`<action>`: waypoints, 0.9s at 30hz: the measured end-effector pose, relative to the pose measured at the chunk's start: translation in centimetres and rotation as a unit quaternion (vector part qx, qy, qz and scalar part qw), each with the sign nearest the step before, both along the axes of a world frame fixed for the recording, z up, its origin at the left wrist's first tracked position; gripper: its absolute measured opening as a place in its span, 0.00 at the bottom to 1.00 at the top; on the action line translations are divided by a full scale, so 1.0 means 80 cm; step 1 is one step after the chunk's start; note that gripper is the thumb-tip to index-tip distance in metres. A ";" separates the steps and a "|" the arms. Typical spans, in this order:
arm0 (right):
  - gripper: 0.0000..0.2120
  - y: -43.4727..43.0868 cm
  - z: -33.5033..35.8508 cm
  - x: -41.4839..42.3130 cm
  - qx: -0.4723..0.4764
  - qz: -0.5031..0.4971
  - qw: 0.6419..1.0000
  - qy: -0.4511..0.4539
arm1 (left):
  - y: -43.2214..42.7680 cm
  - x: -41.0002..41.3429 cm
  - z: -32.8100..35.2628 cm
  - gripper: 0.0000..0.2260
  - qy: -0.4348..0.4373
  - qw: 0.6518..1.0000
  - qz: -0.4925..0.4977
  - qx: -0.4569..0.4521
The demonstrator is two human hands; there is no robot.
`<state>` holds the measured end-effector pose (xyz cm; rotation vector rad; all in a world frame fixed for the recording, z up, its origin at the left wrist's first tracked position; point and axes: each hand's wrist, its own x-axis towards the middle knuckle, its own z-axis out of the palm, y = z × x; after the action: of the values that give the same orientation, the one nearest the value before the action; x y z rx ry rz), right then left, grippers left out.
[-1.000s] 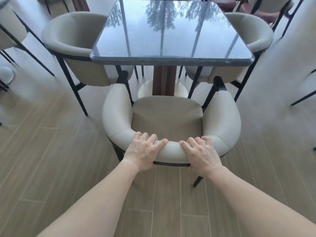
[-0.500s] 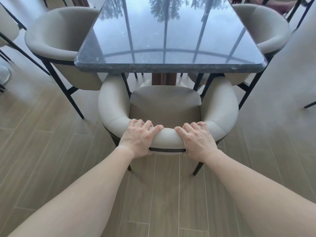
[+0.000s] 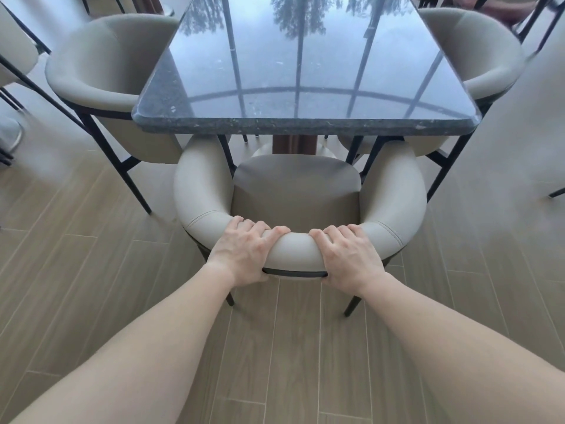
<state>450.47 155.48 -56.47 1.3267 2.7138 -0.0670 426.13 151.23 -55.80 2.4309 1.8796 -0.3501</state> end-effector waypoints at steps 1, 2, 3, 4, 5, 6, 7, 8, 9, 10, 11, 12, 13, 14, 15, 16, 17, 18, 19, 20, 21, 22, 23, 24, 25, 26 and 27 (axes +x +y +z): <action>0.37 -0.002 0.002 -0.001 0.004 0.000 1.000 -0.003 | -0.002 0.003 0.002 0.43 0.007 1.000 0.001 0.006; 0.34 -0.005 0.006 -0.002 0.003 -0.003 1.000 -0.002 | -0.004 0.006 0.006 0.41 0.013 1.000 0.005 0.005; 0.32 -0.012 0.009 -0.003 -0.001 -0.007 1.000 0.000 | -0.010 0.010 0.010 0.40 0.018 1.000 0.009 0.002; 0.31 -0.020 0.013 -0.003 -0.004 -0.008 1.000 0.001 | -0.016 0.013 0.012 0.39 0.023 1.000 0.011 0.002; 0.31 -0.031 0.018 0.000 -0.009 -0.005 1.000 -0.002 | -0.026 0.016 0.014 0.40 0.024 1.000 0.006 0.000; 0.31 -0.045 0.021 0.005 -0.016 0.003 1.000 -0.006 | -0.040 0.019 0.015 0.40 0.022 1.000 -0.002 -0.007; 0.32 -0.060 0.023 0.010 -0.017 0.015 1.000 -0.005 | -0.055 0.020 0.015 0.41 0.021 1.000 -0.014 -0.012; 0.32 -0.075 0.023 0.016 -0.007 0.027 1.000 -0.002 | -0.069 0.020 0.012 0.41 0.024 0.999 -0.029 -0.016; 0.33 -0.088 0.021 0.021 0.002 0.036 0.999 0.001 | -0.080 0.020 0.010 0.42 0.022 0.999 -0.044 -0.023; 0.33 -0.097 0.020 0.023 0.008 0.046 0.999 0.004 | -0.087 0.018 0.010 0.42 0.015 0.998 -0.052 -0.032; 0.34 -0.100 0.018 0.023 0.013 0.053 0.998 0.004 | -0.090 0.015 0.010 0.42 0.006 0.998 -0.054 -0.041; 0.35 -0.101 0.018 0.023 0.010 0.058 0.998 -0.004 | -0.090 0.011 0.011 0.42 -0.003 0.997 -0.052 -0.050; 0.37 -0.100 0.016 0.024 0.000 0.064 0.998 -0.012 | -0.087 0.008 0.013 0.43 -0.010 0.997 -0.052 -0.062; 0.40 -0.097 0.015 0.026 -0.013 0.067 0.997 -0.019 | -0.084 0.006 0.017 0.45 -0.014 0.995 -0.053 -0.078; 0.45 -0.093 0.016 0.029 -0.037 0.064 0.997 -0.028 | -0.081 0.006 0.019 0.46 -0.014 0.994 -0.053 -0.091; 0.48 -0.089 0.018 0.032 -0.056 0.055 0.996 -0.037 | -0.079 0.006 0.020 0.45 -0.012 0.994 -0.052 -0.096; 0.49 -0.087 0.019 0.033 -0.065 0.044 0.996 -0.046 | -0.078 0.007 0.021 0.44 -0.012 0.994 -0.051 -0.093; 0.48 -0.086 0.019 0.032 -0.066 0.037 0.996 -0.052 | -0.078 0.007 0.021 0.41 -0.012 0.995 -0.050 -0.088; 0.46 -0.086 0.019 0.030 -0.062 0.038 0.996 -0.054 | -0.078 0.008 0.020 0.39 -0.009 0.995 -0.050 -0.080; 0.42 -0.087 0.018 0.029 -0.057 0.043 0.996 -0.054 | -0.079 0.007 0.019 0.37 -0.007 0.996 -0.052 -0.074; 0.39 -0.088 0.018 0.027 -0.053 0.050 0.996 -0.052 | -0.081 0.007 0.018 0.35 -0.008 0.996 -0.051 -0.070; 0.36 -0.089 0.018 0.026 -0.049 0.056 0.996 -0.046 | -0.082 0.006 0.016 0.34 -0.011 0.997 -0.048 -0.064; 0.35 -0.090 0.018 0.025 -0.043 0.062 0.996 -0.042 | -0.084 0.005 0.015 0.33 -0.014 0.997 -0.041 -0.059; 0.35 -0.089 0.020 0.026 -0.039 0.066 0.996 -0.041 | -0.085 0.006 0.016 0.33 -0.018 0.998 -0.036 -0.057; 0.36 -0.091 0.020 0.025 -0.036 0.069 0.996 -0.039 | -0.086 0.005 0.017 0.33 -0.023 0.997 -0.035 -0.059; 0.36 -0.092 0.021 0.023 -0.034 0.072 0.996 -0.036 | -0.090 0.002 0.017 0.32 -0.026 0.997 -0.032 -0.059; 0.36 -0.095 0.021 0.018 -0.030 0.075 0.996 -0.034 | -0.094 -0.002 0.017 0.32 -0.022 0.998 -0.031 -0.059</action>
<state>451.94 147.88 -54.77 1.0847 2.7223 -0.0871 425.97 143.73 -54.41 2.4037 1.7171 -0.3939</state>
